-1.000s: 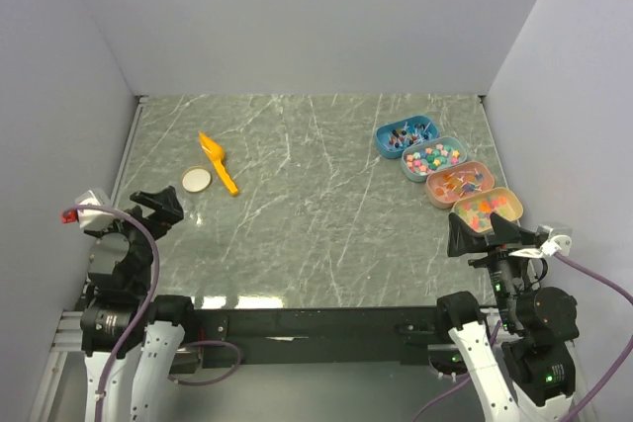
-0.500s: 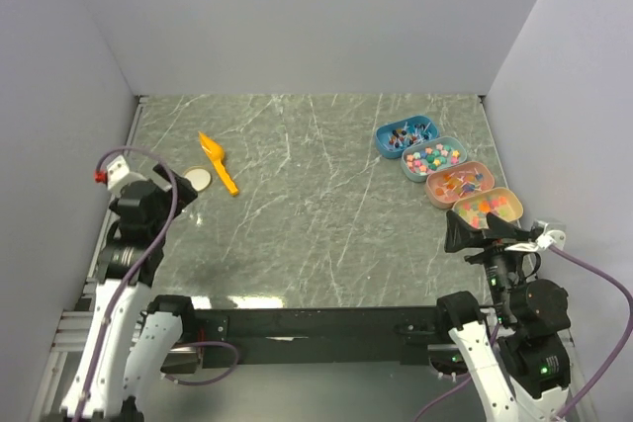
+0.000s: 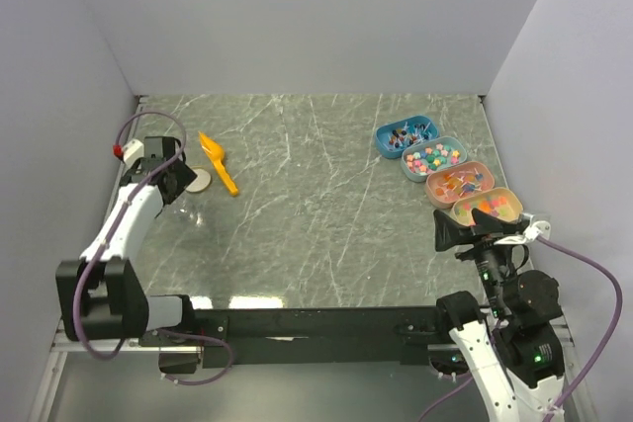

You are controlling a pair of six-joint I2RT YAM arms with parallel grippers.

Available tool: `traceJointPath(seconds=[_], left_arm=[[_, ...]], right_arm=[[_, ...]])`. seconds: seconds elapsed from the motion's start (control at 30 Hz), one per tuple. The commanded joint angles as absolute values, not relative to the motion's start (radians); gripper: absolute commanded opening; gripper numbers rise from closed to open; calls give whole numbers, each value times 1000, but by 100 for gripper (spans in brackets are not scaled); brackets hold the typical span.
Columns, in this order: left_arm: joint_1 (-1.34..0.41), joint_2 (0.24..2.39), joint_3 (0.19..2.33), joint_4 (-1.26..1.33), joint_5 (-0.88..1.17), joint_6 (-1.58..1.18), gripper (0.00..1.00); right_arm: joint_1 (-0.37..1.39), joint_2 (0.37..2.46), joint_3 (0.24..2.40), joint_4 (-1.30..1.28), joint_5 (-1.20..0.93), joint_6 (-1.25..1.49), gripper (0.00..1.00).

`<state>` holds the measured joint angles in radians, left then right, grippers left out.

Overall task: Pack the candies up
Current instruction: Pick up the packing bottle from the center of the board, then place the packing bottle at the center of the board.

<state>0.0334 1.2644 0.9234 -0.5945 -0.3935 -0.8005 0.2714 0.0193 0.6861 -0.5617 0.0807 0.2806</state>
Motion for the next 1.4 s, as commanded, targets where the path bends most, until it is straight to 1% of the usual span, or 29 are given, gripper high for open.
traceJointPath(seconds=[0.0,0.07,0.2,0.27,0.37,0.4,0.47,0.5,0.57,0.6,0.67,0.7,0.77,0.8,0.87,0.9,1.0,1.17,1.2,1.3,1.37], left_arm=[[84,1324,974,-624,-468,-825,93],[118,1341,968,-617,-466,-821,92],[132,1359,933,-581,-456,-808,80],[132,1364,907,-569,-453,-811,77],[132,1377,871,-548,-445,-805,70],[132,1390,868,-546,-445,-802,65],[132,1405,864,-546,-451,-805,62],[133,1416,862,-545,-454,-802,57],[132,1420,862,-543,-460,-807,53],[132,1417,864,-542,-462,-808,45],[133,1413,868,-545,-471,-810,35],[132,1408,871,-548,-475,-808,26],[132,1399,879,-569,-488,-802,19],[132,1394,882,-578,-489,-799,11],[123,1370,890,-607,-492,-787,6],[117,1358,890,-617,-500,-779,2],[51,1312,907,-664,-514,-765,1],[-179,1284,975,-745,-492,-784,1],[-220,1290,989,-755,-491,-794,1],[-438,1353,1060,-776,-482,-825,1],[-521,1434,1133,-779,-489,-827,1]], right_arm=[[279,52,676,-502,60,284,100],[279,58,680,-505,66,279,100],[279,86,677,-496,84,268,100],[281,100,673,-488,89,267,100],[279,127,667,-469,87,265,100],[279,143,667,-460,89,265,100],[279,159,666,-456,89,265,100],[279,178,667,-451,89,267,100],[279,193,670,-453,87,267,100],[279,205,670,-451,84,267,100],[279,209,667,-448,78,268,100],[281,207,666,-445,77,270,100],[279,203,664,-443,78,275,100],[282,202,664,-446,77,275,100],[278,201,667,-448,75,275,100],[279,198,669,-449,74,273,100],[287,186,666,-446,66,272,100],[304,173,658,-442,18,278,100],[305,169,657,-439,8,279,100],[313,160,657,-440,3,278,100],[318,158,663,-448,3,279,100]])
